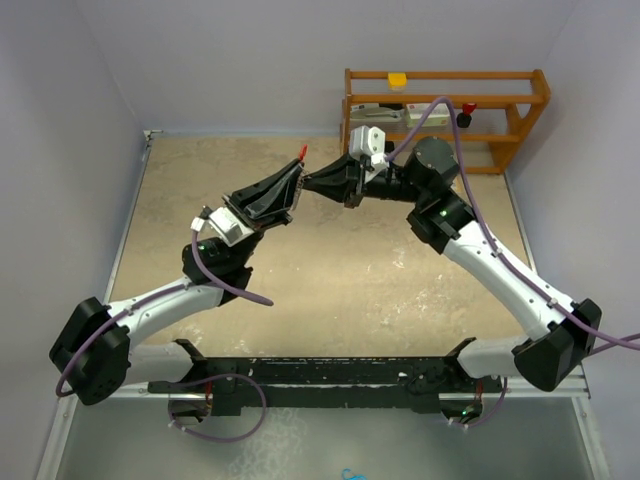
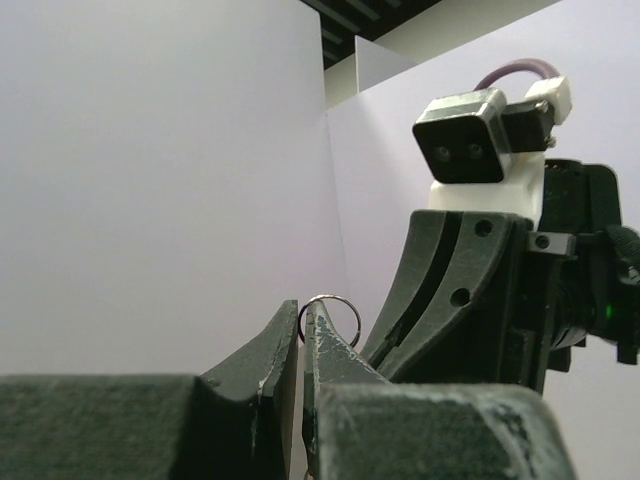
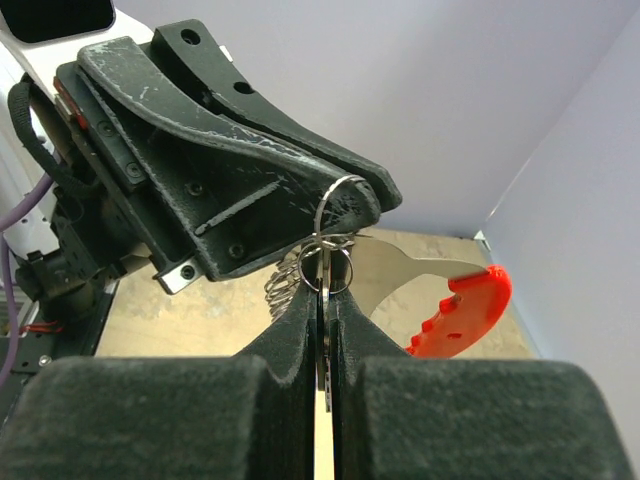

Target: Remove the keys from the keyring

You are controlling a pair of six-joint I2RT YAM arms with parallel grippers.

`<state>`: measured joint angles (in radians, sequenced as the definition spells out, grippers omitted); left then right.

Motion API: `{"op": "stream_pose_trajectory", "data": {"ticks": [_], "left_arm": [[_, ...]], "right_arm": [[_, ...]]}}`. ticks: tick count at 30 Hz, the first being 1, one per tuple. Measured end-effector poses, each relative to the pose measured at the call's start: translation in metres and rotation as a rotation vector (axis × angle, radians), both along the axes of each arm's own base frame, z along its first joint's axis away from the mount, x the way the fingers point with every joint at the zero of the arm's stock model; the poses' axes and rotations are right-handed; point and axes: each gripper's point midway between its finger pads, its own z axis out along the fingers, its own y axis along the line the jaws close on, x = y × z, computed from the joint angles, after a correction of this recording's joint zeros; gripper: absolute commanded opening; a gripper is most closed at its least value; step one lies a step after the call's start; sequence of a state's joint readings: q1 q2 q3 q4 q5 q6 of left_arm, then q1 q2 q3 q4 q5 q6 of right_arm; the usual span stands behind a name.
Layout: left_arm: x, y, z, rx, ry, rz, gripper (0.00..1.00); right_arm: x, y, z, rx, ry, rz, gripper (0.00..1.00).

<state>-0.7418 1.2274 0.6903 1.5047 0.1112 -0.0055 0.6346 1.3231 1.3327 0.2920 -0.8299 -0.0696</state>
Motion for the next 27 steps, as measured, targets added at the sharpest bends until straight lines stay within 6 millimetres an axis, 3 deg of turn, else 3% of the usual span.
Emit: {"op": "stream_pose_trajectory", "data": {"ticks": [21,27], "left_arm": [[0.002,-0.006,0.011,-0.037,0.029,-0.071,0.0],[0.006,-0.006,0.011,-0.047,0.06,-0.08,0.0]], "right_arm": [[0.007,0.008,0.003,0.046,-0.047,0.035,0.0],[0.013,0.002,0.005,0.046,-0.068,-0.03,0.0]]}}
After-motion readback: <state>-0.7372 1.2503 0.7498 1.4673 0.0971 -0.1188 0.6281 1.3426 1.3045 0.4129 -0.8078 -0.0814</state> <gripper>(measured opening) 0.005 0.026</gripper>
